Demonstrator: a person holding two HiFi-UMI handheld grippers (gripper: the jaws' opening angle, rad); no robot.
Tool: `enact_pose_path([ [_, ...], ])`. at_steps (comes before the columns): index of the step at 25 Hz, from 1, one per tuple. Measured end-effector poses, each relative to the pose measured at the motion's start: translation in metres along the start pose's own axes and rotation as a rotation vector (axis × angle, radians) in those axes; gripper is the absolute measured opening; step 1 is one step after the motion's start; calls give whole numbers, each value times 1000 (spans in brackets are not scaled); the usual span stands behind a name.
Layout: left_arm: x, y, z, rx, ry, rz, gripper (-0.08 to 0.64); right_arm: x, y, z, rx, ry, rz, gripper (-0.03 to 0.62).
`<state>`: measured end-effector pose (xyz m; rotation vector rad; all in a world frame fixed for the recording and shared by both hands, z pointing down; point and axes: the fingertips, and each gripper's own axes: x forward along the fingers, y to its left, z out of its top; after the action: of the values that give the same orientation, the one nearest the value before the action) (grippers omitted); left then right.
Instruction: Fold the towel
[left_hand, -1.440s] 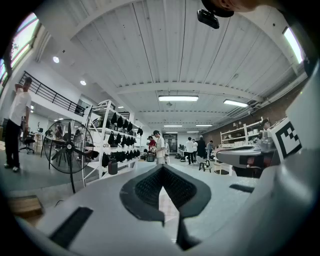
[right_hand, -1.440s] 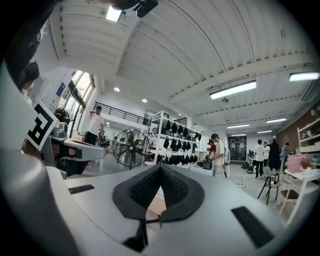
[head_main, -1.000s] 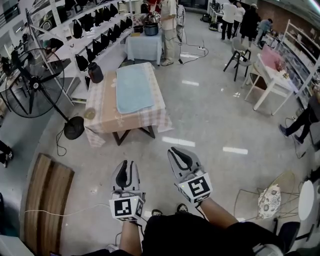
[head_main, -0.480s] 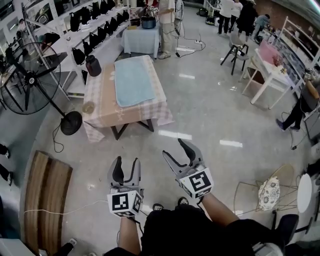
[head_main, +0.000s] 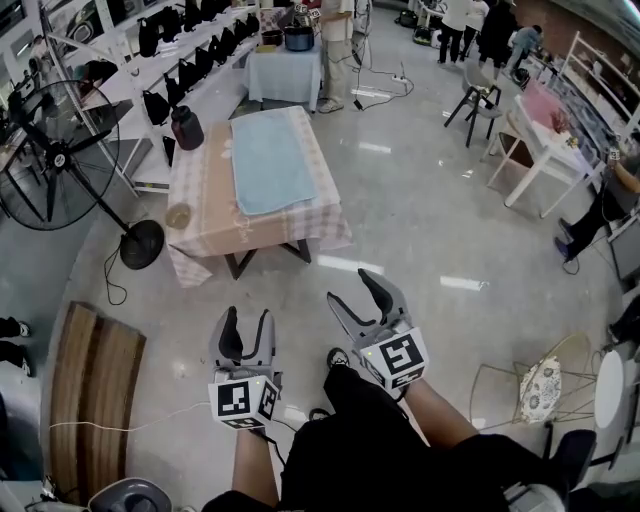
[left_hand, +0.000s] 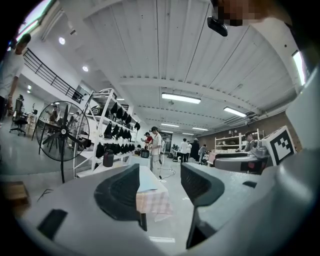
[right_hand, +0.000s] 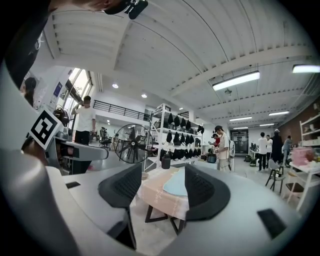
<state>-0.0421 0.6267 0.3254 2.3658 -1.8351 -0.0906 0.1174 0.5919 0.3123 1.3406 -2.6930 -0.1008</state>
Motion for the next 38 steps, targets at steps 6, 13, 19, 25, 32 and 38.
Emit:
enact_pose_path([
  [6, 70, 21, 0, 5, 0, 7, 239, 58, -41, -8, 10, -6, 3, 249],
  [13, 176, 38, 7, 15, 15, 24, 239, 136, -115, -10, 16, 0, 11, 249],
  [19, 257, 48, 0, 16, 54, 42, 239, 197, -172, -23, 38, 22, 44, 249],
  [25, 309, 74, -12, -3, 95, 86, 239, 256, -212, -38, 30, 42, 85, 249],
  [32, 365, 117, -27, -12, 153, 102, 239, 318, -230, -57, 68, 84, 112, 249],
  [38, 431, 163, -35, -19, 174, 67, 239, 384, -254, -74, 58, 122, 97, 249],
])
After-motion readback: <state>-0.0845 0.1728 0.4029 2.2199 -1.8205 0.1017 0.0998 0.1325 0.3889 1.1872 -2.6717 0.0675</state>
